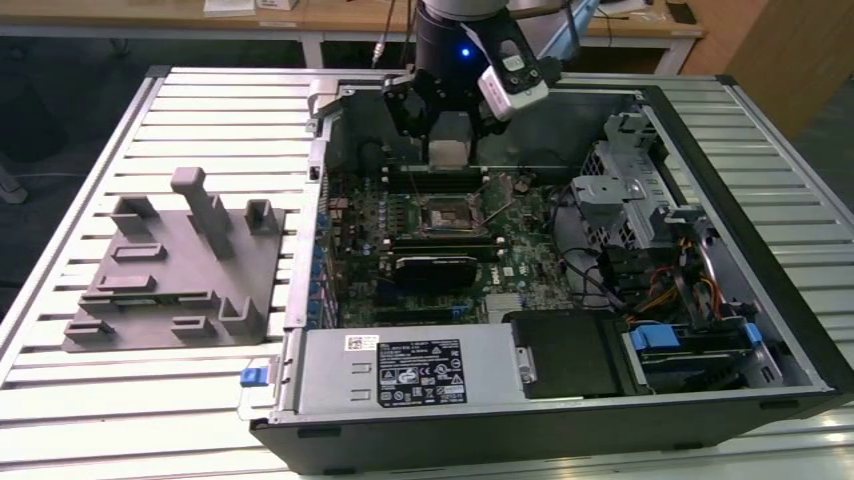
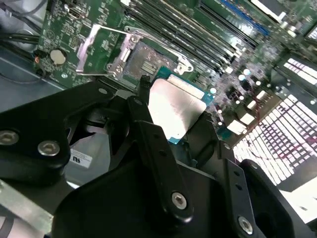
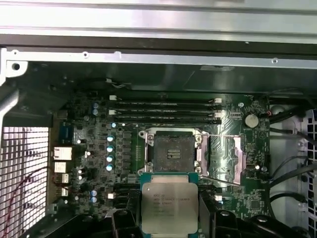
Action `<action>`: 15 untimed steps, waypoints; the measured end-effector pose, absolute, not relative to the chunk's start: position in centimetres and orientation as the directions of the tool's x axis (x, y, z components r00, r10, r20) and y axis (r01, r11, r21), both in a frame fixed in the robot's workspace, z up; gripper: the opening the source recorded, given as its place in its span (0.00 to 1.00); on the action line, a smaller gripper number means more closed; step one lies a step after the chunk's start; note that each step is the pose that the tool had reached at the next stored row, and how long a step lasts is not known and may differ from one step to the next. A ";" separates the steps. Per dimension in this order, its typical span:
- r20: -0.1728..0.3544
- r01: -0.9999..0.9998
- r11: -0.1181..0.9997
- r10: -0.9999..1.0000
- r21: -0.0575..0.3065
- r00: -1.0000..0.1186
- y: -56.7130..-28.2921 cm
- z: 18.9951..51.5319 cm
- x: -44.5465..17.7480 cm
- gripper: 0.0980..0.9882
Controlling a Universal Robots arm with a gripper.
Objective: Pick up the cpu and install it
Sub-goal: 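Pick up the cpu and move it towards the insertion slot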
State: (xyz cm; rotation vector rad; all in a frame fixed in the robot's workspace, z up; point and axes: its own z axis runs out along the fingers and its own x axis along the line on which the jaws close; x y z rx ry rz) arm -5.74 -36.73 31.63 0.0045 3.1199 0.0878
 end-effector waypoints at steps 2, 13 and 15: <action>-0.020 0.002 0.998 0.003 0.056 -1.000 -36.7 31.3 -5.5 0.50; -0.019 0.002 0.998 0.003 0.056 -1.000 -36.6 29.6 -4.6 0.50; -0.018 0.003 0.998 0.004 0.056 -1.000 -36.6 29.3 -4.5 0.50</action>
